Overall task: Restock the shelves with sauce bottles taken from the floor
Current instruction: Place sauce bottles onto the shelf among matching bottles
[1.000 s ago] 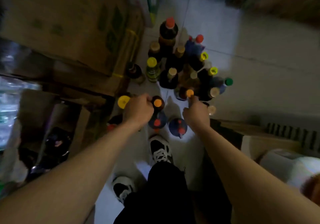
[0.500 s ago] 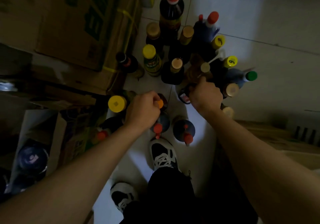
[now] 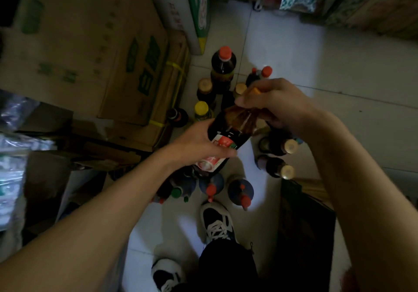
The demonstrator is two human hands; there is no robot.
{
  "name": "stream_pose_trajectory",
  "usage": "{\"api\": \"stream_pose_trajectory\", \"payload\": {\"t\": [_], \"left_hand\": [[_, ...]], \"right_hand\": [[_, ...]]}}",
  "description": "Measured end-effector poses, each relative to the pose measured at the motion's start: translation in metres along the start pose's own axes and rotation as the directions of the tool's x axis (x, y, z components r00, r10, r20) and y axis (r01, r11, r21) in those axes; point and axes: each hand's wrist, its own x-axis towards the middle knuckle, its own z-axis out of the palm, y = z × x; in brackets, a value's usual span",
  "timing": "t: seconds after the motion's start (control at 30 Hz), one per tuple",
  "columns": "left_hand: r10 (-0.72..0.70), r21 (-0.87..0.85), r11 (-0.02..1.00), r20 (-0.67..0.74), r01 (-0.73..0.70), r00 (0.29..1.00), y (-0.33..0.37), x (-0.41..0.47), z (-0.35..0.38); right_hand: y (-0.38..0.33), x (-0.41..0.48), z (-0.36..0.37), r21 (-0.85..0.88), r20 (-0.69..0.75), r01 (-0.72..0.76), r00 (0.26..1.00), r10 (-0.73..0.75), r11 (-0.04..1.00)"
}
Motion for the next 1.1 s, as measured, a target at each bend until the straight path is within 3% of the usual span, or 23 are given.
{"api": "stream_pose_trajectory", "payload": {"t": [0.1, 0.17, 0.27, 0.33, 0.43, 0.53, 0.63, 0.83, 1.0, 1.1], "left_hand": [[-0.033, -0.098, 0.995, -0.105, 0.023, 0.994, -0.007, -0.019, -0.02], [-0.067, -0.201, 0.979, -0.226, 0.021, 0.972, -0.014, -0.034, -0.033], [-0.126, -0.346, 0.938, -0.396, -0.021, 0.91, -0.021, -0.059, -0.054], [-0.126, -0.352, 0.935, -0.471, -0.055, 0.873, -0.022, -0.073, -0.068], [-0.084, -0.281, 0.956, -0.543, -0.086, 0.836, -0.024, -0.091, -0.087], [-0.052, -0.306, 0.943, -0.528, -0.133, 0.848, -0.029, -0.103, -0.1], [-0.069, -0.396, 0.906, -0.482, -0.147, 0.874, -0.032, -0.11, -0.11], [-0.1, -0.572, 0.813, -0.324, -0.11, 0.941, -0.029, -0.128, -0.119], [-0.04, -0.689, 0.711, -0.236, -0.139, 0.971, -0.007, -0.158, -0.115], [-0.009, -0.649, 0.738, -0.285, -0.186, 0.959, 0.025, -0.182, -0.112]], "right_hand": [[0.009, 0.008, 0.032, 0.381, -0.042, -0.017, 0.999, 0.036, 0.924], [0.02, 0.023, 0.059, 0.445, -0.138, -0.001, 0.988, 0.07, 0.895], [0.032, 0.052, 0.113, 0.141, -0.188, -0.018, 0.981, 0.044, 0.99], [0.036, 0.07, 0.149, -0.158, -0.177, 0.057, 0.98, -0.085, 0.986], [0.038, 0.096, 0.193, -0.592, -0.123, 0.148, 0.955, -0.271, 0.792], [0.046, 0.126, 0.219, -0.833, -0.068, 0.033, 0.985, -0.162, 0.552], [0.05, 0.147, 0.229, -0.878, -0.093, -0.022, 0.988, -0.125, 0.478], [0.057, 0.141, 0.225, -0.888, -0.102, 0.043, 0.952, -0.289, 0.457], [0.04, 0.082, 0.21, -0.841, -0.148, 0.093, 0.909, -0.391, 0.534], [0.01, 0.034, 0.2, -0.765, -0.256, 0.074, 0.876, -0.408, 0.64]]}}
